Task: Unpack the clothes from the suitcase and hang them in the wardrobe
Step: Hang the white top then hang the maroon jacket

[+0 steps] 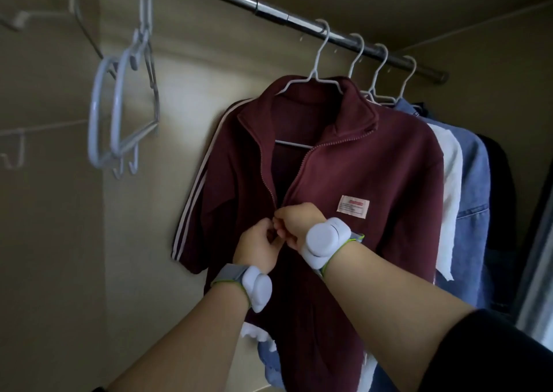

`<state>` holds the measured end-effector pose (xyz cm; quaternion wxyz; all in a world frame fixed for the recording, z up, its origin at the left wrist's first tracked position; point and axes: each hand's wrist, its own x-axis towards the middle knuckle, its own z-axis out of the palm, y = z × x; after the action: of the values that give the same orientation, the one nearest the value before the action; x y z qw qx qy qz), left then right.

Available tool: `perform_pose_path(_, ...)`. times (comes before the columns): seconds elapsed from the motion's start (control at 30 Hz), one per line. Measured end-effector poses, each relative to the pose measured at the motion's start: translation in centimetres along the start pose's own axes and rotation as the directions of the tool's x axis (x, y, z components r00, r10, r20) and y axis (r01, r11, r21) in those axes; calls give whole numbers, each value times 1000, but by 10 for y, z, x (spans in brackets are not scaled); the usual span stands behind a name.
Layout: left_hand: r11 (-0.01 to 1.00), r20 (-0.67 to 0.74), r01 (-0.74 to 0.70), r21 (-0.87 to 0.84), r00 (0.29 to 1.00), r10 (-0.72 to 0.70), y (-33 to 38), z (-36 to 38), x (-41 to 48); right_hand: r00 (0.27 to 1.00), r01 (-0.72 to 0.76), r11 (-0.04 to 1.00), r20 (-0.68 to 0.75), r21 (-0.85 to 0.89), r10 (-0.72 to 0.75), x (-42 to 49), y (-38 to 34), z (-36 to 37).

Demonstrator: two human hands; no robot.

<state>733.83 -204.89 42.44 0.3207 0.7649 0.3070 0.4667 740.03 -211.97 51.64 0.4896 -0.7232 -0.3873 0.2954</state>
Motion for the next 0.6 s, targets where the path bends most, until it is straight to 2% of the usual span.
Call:
perform_pose_path(0.13,989,37,-22,145,999,17,-3,-3,-2,993,82,974,-99,212,-62,-1,-29,2)
perform_pose_path(0.2,983,44,-16,183,999,8,-2,-4,-1,981,170,936,-141,307,-132,-5,-53,-3)
perform_pose_path(0.3,970,62,-20,241,998,5,3,-5,2,971,211,864,-198,458,-133,-8,-70,-10)
perform_pose_path(0.4,957,119,2,289,992,-37,3,-3,3,967,213,906,-212,366,-141,-9,-64,-9)
perform_pose_path(0.5,949,137,67,307,984,-114,-5,-1,0,982,183,964,-82,193,-171,-16,-49,-10)
perform_pose_path(0.6,941,115,167,295,971,-209,-15,1,-10,964,246,950,-53,-193,-261,-22,-29,-22)
